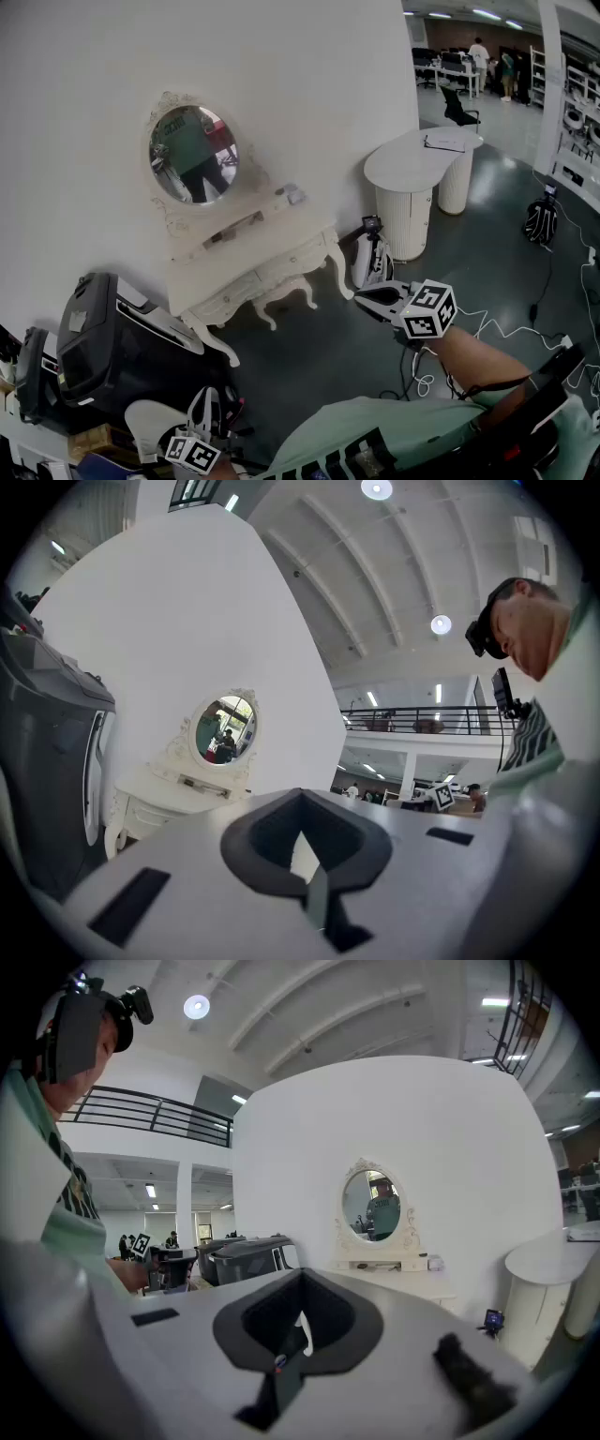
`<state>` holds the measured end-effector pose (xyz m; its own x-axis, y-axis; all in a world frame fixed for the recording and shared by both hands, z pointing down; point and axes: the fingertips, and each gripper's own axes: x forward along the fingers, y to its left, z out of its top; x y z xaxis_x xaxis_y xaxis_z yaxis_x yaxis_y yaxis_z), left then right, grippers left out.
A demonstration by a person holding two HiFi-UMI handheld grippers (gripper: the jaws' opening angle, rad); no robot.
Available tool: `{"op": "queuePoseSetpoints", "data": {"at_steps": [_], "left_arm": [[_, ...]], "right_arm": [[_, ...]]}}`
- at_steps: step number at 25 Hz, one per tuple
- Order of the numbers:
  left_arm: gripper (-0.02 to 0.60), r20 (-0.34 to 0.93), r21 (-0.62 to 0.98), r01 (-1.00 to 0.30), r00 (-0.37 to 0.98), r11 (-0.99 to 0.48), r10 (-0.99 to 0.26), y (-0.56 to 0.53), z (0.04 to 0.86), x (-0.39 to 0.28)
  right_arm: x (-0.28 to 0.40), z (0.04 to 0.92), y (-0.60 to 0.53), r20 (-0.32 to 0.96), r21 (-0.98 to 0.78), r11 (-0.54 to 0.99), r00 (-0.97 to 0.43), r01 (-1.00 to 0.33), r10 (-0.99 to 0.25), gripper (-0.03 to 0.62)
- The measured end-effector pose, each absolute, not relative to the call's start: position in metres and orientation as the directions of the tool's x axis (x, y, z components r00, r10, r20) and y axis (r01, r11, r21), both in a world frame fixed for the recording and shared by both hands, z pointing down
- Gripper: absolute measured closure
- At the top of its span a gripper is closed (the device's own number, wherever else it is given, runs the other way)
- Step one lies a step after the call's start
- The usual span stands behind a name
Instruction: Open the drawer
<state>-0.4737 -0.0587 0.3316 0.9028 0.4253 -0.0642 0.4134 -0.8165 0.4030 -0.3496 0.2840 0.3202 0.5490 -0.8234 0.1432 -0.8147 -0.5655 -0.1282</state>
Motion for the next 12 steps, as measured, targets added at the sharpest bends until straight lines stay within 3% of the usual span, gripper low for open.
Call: {"op": "queuePoseSetpoints", "data": {"at_steps": [12], "left_arm": [[0.581, -0.064, 0.387, 0.422, 0.899, -0.820, 0.432, -0.047, 0.333, -0.471]], "right_arm": [[-0.341, 0.327, 0.289, 0.137, -0.177, -0.552, 0.535, -0.815, -0.834, 0.583]]}}
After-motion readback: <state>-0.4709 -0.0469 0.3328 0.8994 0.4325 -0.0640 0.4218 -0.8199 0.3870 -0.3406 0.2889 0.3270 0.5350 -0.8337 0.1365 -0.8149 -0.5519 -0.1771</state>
